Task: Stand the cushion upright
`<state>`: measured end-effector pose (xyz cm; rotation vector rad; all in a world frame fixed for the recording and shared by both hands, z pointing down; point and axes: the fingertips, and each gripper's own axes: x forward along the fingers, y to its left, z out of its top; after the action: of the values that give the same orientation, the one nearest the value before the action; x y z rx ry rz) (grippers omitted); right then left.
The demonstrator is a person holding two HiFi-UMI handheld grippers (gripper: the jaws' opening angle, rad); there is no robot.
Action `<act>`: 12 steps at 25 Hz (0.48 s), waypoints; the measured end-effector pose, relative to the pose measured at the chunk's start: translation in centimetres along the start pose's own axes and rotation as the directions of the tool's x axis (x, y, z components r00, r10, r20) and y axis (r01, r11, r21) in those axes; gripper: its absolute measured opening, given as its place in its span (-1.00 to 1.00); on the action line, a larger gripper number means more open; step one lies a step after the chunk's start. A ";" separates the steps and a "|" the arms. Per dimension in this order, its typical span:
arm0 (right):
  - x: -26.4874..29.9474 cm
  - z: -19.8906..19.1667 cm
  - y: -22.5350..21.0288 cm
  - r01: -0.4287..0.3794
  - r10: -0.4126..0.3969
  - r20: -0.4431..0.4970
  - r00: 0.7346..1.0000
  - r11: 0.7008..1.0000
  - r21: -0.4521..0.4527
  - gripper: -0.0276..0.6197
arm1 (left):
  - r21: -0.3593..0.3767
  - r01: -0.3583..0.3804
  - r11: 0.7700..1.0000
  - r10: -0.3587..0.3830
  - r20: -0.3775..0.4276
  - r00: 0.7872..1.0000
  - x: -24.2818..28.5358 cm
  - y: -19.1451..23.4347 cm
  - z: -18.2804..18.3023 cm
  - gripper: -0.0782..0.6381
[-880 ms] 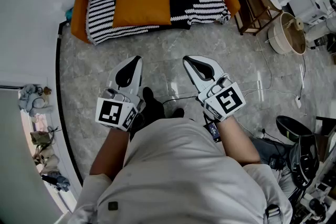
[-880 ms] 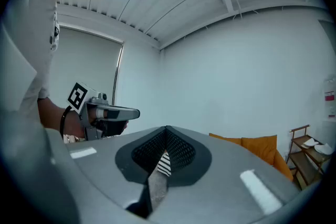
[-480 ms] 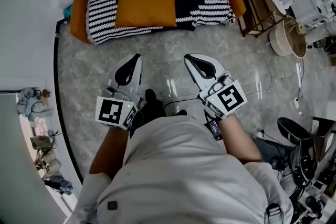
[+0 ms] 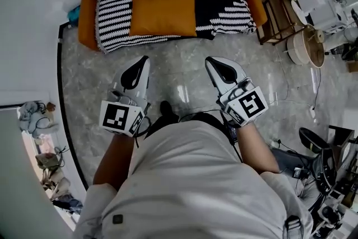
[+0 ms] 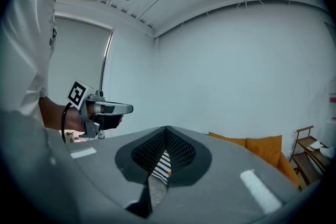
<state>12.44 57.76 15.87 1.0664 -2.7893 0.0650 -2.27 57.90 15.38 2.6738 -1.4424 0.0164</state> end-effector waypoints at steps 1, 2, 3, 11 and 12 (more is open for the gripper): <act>0.5 0.1 0.0 -0.001 0.001 -0.002 1.000 1.000 0.000 -0.88 | -0.002 -0.002 1.000 0.002 0.002 1.000 -0.1 0.6 0.1 -0.77; 1.1 0.3 0.0 -0.003 0.003 -0.003 1.000 1.000 -0.001 -0.88 | -0.002 -0.003 1.000 0.003 0.003 1.000 -0.1 1.2 0.2 -0.77; 1.6 0.3 -0.1 -0.004 0.004 -0.004 1.000 1.000 -0.002 -0.88 | -0.002 -0.005 1.000 0.005 0.005 1.000 -0.2 1.7 0.3 -0.77; 5.4 0.5 -2.1 -0.026 0.026 0.014 1.000 1.000 0.017 -0.88 | -0.006 -0.045 0.999 0.045 -0.005 0.999 0.5 4.9 0.0 -0.77; 6.0 0.5 -2.6 -0.032 0.032 0.018 0.999 0.999 0.023 -0.88 | -0.006 -0.049 0.999 0.049 -0.006 0.999 0.9 5.4 -0.1 -0.77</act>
<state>9.73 51.83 16.31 1.0327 -2.8280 0.0922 -6.24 54.25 15.94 2.6309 -1.5031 0.0242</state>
